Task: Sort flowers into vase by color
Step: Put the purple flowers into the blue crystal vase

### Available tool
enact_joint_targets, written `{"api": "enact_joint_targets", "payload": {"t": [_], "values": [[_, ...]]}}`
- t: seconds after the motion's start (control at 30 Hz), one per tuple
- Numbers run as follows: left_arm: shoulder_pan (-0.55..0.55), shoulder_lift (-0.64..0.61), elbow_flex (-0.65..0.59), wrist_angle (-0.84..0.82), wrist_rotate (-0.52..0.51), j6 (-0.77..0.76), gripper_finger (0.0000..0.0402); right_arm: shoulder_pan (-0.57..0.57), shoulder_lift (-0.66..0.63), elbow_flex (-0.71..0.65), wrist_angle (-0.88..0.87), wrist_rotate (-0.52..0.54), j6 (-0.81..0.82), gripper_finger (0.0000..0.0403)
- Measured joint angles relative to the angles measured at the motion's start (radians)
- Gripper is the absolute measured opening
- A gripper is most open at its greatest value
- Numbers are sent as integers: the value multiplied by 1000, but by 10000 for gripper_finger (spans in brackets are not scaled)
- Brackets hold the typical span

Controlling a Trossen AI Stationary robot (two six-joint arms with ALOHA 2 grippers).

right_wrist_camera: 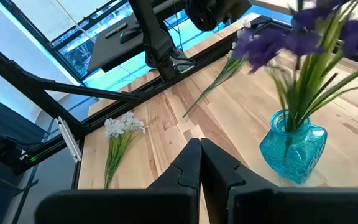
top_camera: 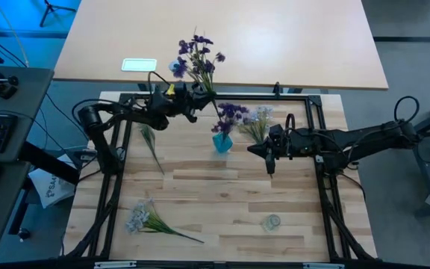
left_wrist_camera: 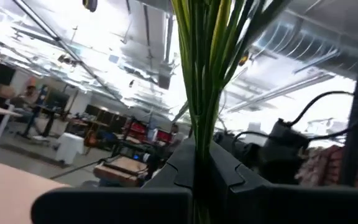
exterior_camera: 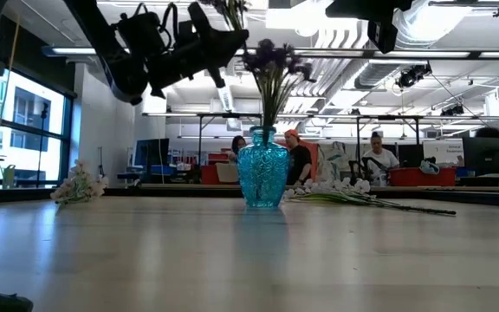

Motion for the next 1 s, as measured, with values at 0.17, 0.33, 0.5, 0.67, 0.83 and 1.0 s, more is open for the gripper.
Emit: {"api": "enact_joint_targets", "payload": {"t": [0.17,0.33,0.5,0.67,0.83,1.0], "values": [[0,-42,0,-1,63,-41,0,0,0,0,0,4,0,0],[8,-121,0,-3,64,5,0,0,0,0,0,7,-4,0],[21,-213,0,-27,87,8,0,0,0,0,0,7,-5,0],[-35,-308,-3,-190,210,14,0,0,0,0,0,7,-8,0],[-187,-387,-91,-319,157,122,0,-1,0,0,-5,8,-21,0],[-364,-389,-223,-345,-201,277,0,-5,0,0,-10,9,-24,0]]}}
